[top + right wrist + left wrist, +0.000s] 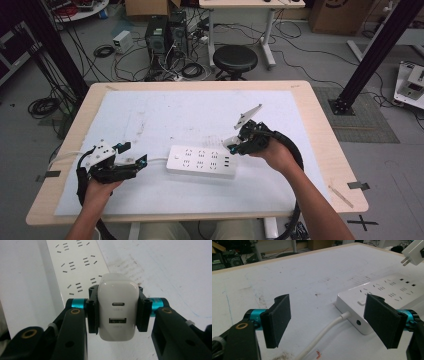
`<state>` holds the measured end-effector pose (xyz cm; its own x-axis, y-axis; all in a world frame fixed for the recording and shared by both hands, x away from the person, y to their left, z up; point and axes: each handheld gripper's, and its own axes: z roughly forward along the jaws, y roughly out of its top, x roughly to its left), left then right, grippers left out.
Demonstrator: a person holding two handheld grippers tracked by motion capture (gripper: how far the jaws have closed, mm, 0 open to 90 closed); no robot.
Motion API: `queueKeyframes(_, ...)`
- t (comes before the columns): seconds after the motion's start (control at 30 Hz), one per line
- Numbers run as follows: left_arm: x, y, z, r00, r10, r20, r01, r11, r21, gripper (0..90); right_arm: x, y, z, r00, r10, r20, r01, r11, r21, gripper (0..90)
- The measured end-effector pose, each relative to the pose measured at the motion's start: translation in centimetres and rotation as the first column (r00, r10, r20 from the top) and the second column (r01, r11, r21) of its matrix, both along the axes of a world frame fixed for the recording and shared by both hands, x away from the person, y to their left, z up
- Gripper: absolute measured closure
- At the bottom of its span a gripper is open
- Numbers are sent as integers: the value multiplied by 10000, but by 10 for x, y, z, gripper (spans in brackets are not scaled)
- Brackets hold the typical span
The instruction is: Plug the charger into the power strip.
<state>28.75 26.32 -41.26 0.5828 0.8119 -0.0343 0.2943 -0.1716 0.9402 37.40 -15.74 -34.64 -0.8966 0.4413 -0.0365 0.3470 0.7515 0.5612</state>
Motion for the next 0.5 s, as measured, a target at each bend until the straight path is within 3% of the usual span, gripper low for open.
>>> queueKeyframes(0.27,0,0,-1,10000,-82,18,82,9999,124,219,7,18,-5,9969,669,-420,-687,9967,-441,632)
queueKeyframes(0.5,0,1,-1,9999,-121,4,121,9999,58,219,10,35,-12,9886,1329,-711,-1388,9866,-857,632)
